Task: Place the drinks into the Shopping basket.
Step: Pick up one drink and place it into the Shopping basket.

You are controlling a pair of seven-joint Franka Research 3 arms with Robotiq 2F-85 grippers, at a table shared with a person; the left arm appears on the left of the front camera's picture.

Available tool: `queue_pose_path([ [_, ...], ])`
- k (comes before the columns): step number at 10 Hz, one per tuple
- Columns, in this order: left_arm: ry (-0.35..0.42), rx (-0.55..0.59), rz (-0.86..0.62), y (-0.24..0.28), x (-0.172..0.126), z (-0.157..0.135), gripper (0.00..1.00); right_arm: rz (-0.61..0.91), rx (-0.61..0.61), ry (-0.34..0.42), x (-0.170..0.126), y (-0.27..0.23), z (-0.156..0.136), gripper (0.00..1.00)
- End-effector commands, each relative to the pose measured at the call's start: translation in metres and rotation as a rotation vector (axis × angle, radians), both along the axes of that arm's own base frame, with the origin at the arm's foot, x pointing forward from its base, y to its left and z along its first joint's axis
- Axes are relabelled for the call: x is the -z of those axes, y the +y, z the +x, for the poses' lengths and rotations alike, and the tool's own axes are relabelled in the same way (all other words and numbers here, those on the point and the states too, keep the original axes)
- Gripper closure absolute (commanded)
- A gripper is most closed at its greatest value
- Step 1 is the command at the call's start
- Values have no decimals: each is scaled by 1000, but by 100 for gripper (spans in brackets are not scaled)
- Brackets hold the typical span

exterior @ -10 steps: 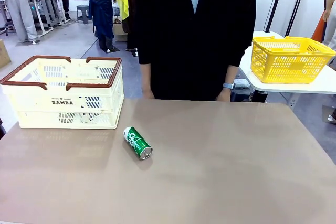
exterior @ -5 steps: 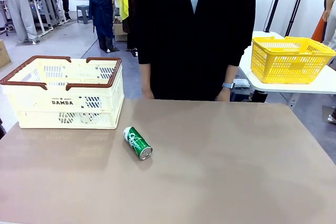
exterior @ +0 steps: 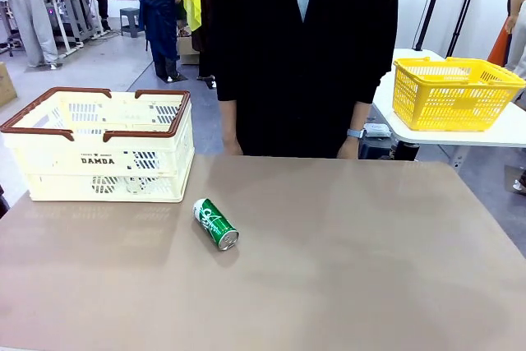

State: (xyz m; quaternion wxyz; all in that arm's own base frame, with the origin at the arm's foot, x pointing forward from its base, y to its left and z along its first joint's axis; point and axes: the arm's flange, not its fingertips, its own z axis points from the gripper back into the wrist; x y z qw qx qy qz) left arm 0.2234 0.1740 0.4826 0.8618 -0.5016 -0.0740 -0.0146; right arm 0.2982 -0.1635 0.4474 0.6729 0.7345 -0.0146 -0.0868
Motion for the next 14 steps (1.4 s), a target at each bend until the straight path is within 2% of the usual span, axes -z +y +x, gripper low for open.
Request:
queue_pose_path([
  [1, 0, 0, 0, 0, 0, 0, 0, 13, 2, 17, -7, 0, 0, 0],
  [2, 329, -187, 123, -19, -23, 15, 0, 13, 2, 17, -7, 0, 0, 0],
  [4, 409, -231, 323, -95, -97, 27, 0, 13, 2, 17, -7, 0, 0, 0],
  [5, 380, -208, 437, -144, -122, 39, 0, 13, 2, 17, -7, 0, 0, 0],
  [6, 379, -206, 557, -189, -131, 56, 0, 13, 2, 17, -7, 0, 0, 0],
  [8, 352, -169, 742, -282, -129, 86, 0, 13, 2, 17, -7, 0, 0, 0],
  [9, 331, -168, 820, -335, -122, 92, 0, 13, 2, 17, -7, 0, 0, 0],
  [10, 290, -191, 851, -377, -111, 93, 0, 13, 2, 17, -7, 0, 0, 0],
  [11, 186, -218, 864, -412, -92, 90, 0, 13, 2, 17, -7, 0, 0, 0],
  [12, 176, -203, 877, -439, -68, 86, 0, 13, 2, 17, -7, 0, 0, 0],
  [13, 122, -242, 907, -461, -37, 82, 0, 13, 2, 17, -7, 0, 0, 0],
  [14, 36, -206, 891, -468, -5, 86, 0, 13, 2, 17, -7, 0, 0, 0],
])
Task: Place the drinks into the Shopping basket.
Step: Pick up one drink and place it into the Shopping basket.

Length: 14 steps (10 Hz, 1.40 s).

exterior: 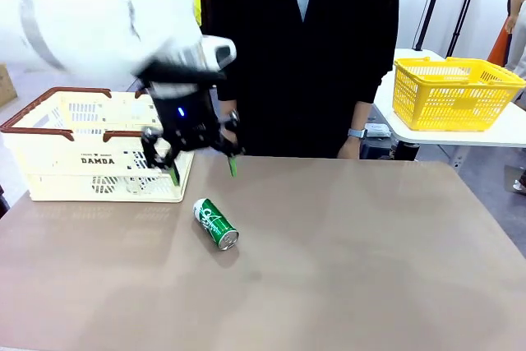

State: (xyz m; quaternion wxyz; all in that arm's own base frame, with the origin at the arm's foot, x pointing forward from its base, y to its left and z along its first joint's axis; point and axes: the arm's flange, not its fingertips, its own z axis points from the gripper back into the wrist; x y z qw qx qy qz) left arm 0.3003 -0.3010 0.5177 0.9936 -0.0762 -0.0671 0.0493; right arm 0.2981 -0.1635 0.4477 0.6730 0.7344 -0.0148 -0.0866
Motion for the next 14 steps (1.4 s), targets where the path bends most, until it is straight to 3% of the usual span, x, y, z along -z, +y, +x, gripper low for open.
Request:
queue_pose_path([
  [1, -75, 46, 11, 5, 64, 19, 0, 13, 2, 17, -6, 0, 0, 0],
  [4, -31, 161, 85, 9, 137, 56, 0, 13, 2, 17, -6, 0, 0, 0],
  [7, -22, 171, 104, -2, 153, 68, 0, 13, 2, 17, -6, 0, 0, 0],
  [8, -17, 165, 87, 14, 159, 57, 0, 13, 2, 17, -6, 0, 0, 0],
  [14, -8, 181, 81, 10, 160, 61, 0, 13, 2, 17, -6, 0, 0, 0],
])
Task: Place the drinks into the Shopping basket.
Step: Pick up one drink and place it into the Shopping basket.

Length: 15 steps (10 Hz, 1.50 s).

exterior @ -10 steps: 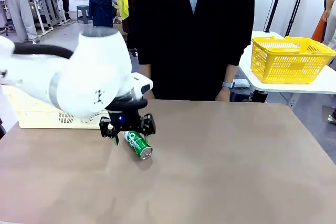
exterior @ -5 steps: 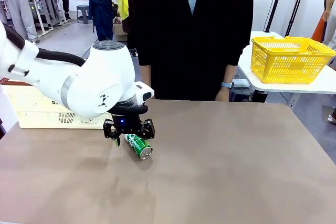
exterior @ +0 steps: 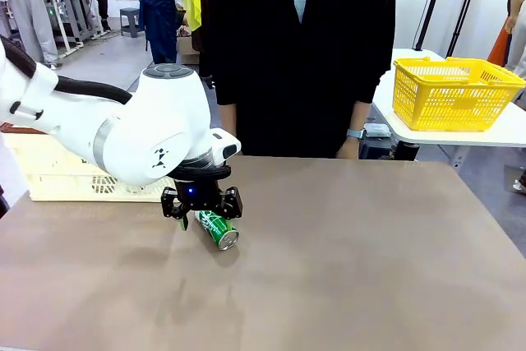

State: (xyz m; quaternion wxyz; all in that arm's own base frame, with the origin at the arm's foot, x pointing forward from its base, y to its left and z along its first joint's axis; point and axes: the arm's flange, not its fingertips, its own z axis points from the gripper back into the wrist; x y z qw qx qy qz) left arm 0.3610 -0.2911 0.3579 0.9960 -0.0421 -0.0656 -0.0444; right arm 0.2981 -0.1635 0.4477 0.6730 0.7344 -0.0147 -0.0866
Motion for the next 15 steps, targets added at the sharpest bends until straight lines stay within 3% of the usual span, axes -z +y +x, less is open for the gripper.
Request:
queue_pose_path([
  [1, 29, -209, 27, -10, 1, 12, 0, 13, 2, 17, -7, 0, 0, 0],
  [3, 2, -532, 79, -29, 1, 26, 0, 13, 2, 17, -7, 0, 0, 0],
  [5, 7, -671, 53, -40, -4, 35, 0, 13, 2, 17, -7, 0, 0, 0],
  [8, 90, -711, 15, -47, 7, 56, 0, 13, 2, 17, -7, 0, 0, 0],
  [12, 25, -679, 15, -45, 26, 70, 0, 13, 2, 17, -7, 0, 0, 0],
  [15, 36, -649, 45, -44, 49, 74, 0, 13, 2, 17, -7, 0, 0, 0],
])
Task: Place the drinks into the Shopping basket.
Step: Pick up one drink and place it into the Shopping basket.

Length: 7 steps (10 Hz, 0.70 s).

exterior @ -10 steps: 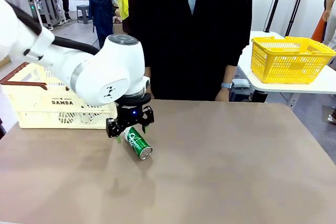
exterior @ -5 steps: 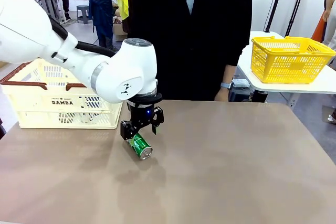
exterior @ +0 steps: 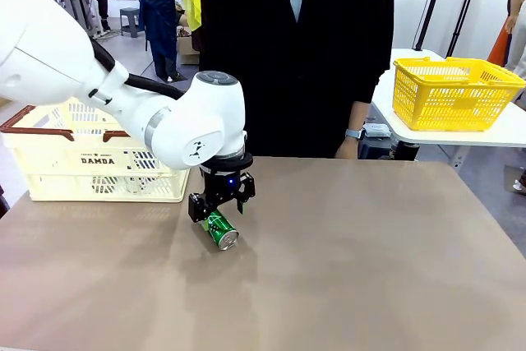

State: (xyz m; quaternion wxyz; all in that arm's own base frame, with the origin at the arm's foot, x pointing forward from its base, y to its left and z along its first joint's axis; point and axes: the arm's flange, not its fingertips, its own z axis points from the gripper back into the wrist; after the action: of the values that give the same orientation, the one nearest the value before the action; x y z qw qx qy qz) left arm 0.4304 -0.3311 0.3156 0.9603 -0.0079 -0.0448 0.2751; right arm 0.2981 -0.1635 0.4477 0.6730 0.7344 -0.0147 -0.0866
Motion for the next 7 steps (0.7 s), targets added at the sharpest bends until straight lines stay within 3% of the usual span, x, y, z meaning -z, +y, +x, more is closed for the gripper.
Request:
queue_pose_path([
  [1, -16, 0, 33, -4, 11, 5, 0, 13, 2, 17, -7, 0, 0, 0],
  [6, -4, -7, 83, -6, 22, 7, 0, 13, 2, 17, -7, 0, 0, 0],
  [7, -8, -5, 97, -6, 24, 7, 47, 13, 2, 17, -7, 0, 0, 0],
])
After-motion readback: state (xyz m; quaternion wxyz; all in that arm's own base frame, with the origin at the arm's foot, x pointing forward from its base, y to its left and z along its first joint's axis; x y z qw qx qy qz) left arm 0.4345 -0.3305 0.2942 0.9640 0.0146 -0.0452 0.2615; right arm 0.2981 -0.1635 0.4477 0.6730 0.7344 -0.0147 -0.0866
